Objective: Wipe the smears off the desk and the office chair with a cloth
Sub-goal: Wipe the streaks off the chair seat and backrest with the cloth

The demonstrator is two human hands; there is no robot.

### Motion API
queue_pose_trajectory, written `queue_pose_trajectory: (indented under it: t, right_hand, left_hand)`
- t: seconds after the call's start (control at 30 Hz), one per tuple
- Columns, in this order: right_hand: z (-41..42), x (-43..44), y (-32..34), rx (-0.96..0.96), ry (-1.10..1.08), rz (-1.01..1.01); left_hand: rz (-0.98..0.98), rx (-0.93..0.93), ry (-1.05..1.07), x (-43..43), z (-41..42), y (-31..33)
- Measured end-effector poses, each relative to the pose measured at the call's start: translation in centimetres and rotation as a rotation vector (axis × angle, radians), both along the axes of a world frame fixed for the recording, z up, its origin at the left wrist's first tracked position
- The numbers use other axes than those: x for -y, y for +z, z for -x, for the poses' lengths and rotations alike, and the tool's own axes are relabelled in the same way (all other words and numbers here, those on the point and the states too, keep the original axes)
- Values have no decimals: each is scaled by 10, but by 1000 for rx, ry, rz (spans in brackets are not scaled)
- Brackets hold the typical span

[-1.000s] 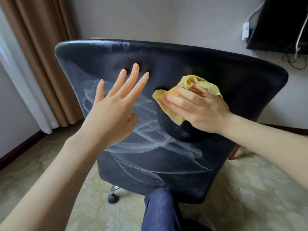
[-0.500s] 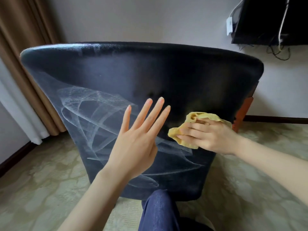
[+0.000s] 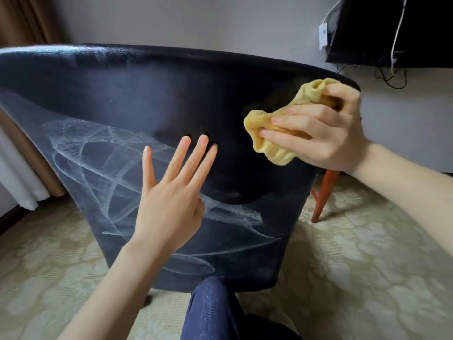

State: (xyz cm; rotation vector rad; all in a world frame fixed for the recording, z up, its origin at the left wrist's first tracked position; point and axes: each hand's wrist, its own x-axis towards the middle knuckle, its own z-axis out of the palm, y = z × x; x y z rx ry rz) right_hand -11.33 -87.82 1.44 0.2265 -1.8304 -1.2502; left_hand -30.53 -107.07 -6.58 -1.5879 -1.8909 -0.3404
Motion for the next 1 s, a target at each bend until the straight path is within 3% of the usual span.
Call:
queue_pose_trajectory:
  t: [0.17, 0.4, 0.53, 0.77, 1.0]
  right_hand:
    - [13, -1, -30, -30, 17, 100]
    - [8, -13, -127, 398, -6, 106]
    - [2, -19, -141, 506, -17, 21]
    - [27, 2, -74, 232, 103, 39]
    - [77, 42, -17, -89, 148, 87]
  left_hand:
    - [8, -9, 5, -3, 2, 2]
    - [-7, -31, 14, -4, 0, -1]
    - [-24, -35, -5, -5, -1, -3]
    - [-61, -33, -62, -1, 4, -12]
    - [-162, 65, 55, 26, 18, -20]
